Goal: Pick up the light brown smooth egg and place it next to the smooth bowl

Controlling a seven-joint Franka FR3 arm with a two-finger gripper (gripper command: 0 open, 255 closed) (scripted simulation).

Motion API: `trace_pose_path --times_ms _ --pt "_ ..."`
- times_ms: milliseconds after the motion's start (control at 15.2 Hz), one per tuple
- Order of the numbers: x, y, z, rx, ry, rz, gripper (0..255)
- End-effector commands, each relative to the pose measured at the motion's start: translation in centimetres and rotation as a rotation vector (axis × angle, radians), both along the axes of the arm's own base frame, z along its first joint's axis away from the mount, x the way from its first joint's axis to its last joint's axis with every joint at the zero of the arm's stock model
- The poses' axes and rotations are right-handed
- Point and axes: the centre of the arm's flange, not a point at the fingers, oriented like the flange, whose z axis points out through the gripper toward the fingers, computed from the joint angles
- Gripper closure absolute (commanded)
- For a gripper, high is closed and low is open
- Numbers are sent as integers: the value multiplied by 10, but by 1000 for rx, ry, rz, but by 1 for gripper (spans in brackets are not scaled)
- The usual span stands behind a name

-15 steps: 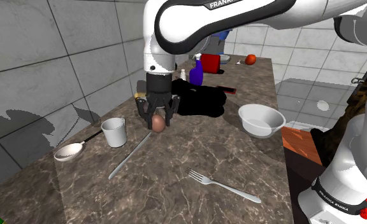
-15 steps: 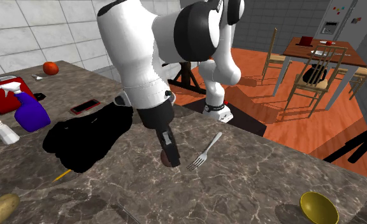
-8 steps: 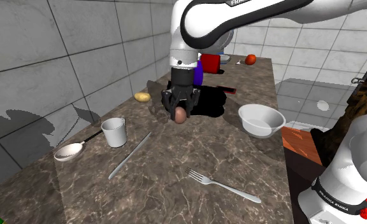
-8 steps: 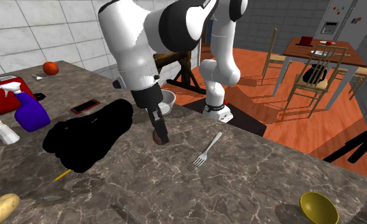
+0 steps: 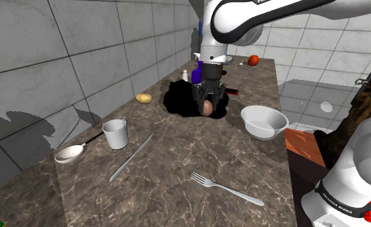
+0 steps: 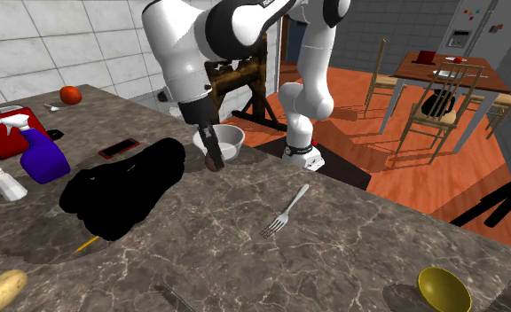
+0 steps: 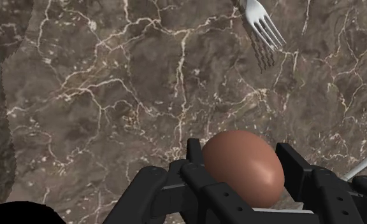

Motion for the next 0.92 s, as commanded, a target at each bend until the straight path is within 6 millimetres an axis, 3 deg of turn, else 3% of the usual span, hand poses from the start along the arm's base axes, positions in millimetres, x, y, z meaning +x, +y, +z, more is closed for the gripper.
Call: trace_pose_path --times_ms 0,858 --pt "-5 -27 -1 0 0 1 255" --pt "-36 -196 -1 0 0 1 255"
